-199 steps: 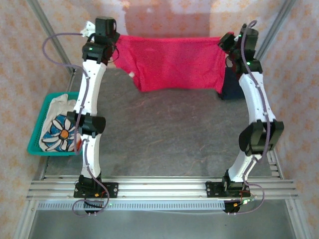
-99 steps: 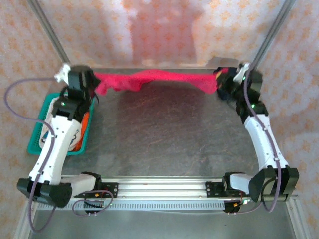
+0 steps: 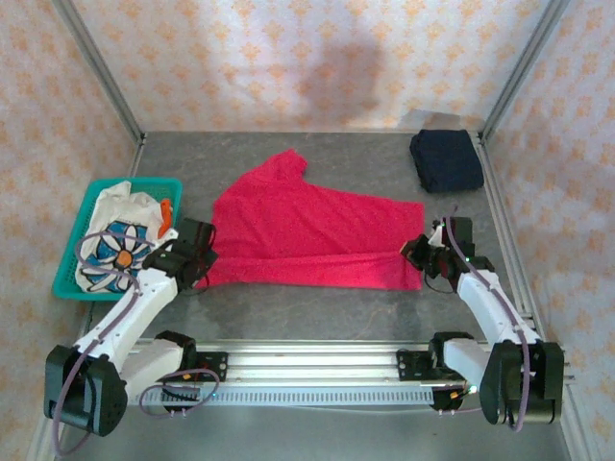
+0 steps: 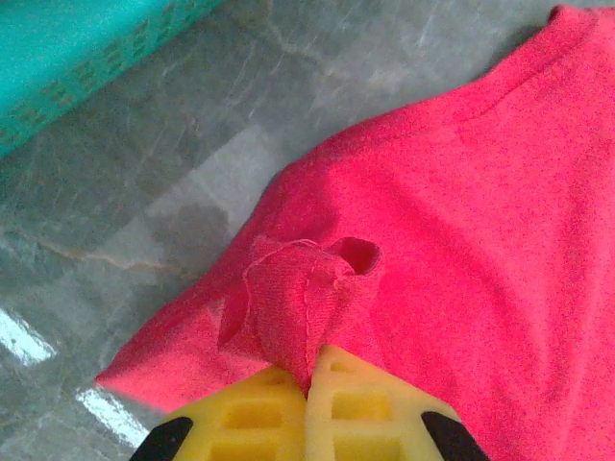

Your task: Fold and stack the t-shirts

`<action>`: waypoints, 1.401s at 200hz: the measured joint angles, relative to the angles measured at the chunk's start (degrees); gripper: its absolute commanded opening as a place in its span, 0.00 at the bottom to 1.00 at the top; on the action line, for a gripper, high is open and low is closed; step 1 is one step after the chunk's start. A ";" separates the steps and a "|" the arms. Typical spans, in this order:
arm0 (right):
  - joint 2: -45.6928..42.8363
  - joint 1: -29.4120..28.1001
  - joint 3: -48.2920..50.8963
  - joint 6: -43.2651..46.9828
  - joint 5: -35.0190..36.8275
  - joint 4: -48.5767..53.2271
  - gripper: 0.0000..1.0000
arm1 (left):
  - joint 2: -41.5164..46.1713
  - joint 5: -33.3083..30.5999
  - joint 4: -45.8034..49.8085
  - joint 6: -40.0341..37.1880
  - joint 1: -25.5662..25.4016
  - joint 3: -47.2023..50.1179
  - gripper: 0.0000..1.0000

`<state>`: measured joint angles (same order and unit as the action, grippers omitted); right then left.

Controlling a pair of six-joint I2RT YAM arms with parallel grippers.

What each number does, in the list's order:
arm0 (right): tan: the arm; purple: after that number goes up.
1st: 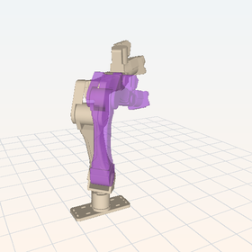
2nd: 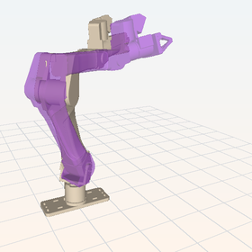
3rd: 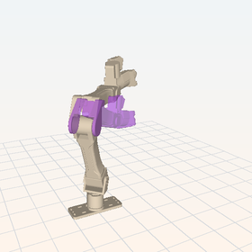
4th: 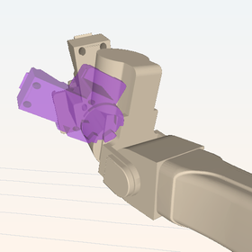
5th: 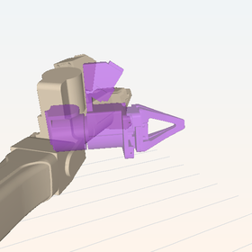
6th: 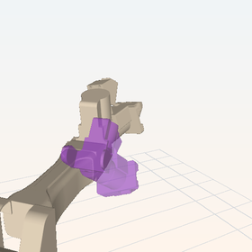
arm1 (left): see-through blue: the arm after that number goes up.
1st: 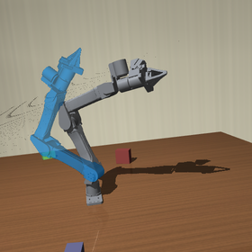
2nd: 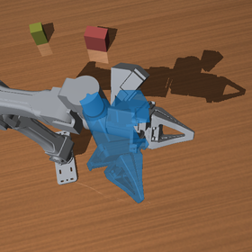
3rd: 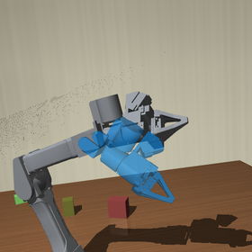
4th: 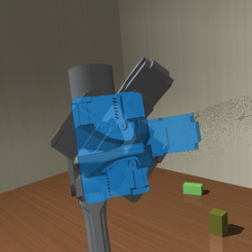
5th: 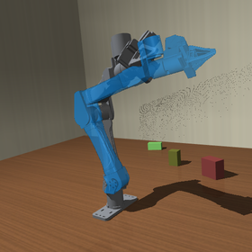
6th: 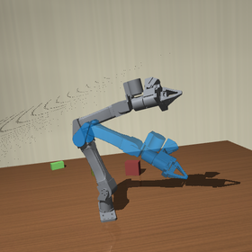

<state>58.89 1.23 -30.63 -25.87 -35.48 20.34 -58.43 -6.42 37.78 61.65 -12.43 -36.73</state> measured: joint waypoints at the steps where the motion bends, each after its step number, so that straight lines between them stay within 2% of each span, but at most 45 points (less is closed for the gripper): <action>1: 0.00 0.00 0.00 -0.02 0.04 0.13 0.00 | -0.11 0.00 0.00 0.07 -0.13 0.07 0.00; 58: -0.90 0.11 0.63 -2.10 2.01 7.34 0.00 | -0.87 -0.22 0.22 2.91 -1.49 2.84 0.05; 87: -2.95 0.11 2.12 -3.06 1.33 10.38 0.00 | 1.18 -0.31 1.90 3.76 -1.49 4.17 0.02; 137: -7.50 0.07 3.41 -4.55 1.11 14.21 0.00 | 5.97 -1.57 3.69 4.20 -1.49 5.14 0.03; 169: -6.21 0.07 3.15 -4.57 1.44 14.27 0.00 | 0.11 -2.64 3.69 2.62 -1.57 1.31 0.03; 190: -4.76 0.07 3.06 -4.61 1.70 12.26 0.00 | -3.63 -3.21 1.92 1.70 -1.81 -0.11 0.00; 240: 7.72 -0.15 2.89 -5.49 2.71 2.36 0.00 | -16.41 -3.50 -3.91 1.29 -1.84 -2.16 0.00; 280: 16.17 -0.83 1.75 -5.64 3.04 -5.46 0.00 | -23.39 -3.54 -7.78 1.33 -1.84 -2.64 0.00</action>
<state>75.07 0.40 -28.88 -31.51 -32.45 14.87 -81.82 -9.96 30.00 62.98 -14.26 -39.38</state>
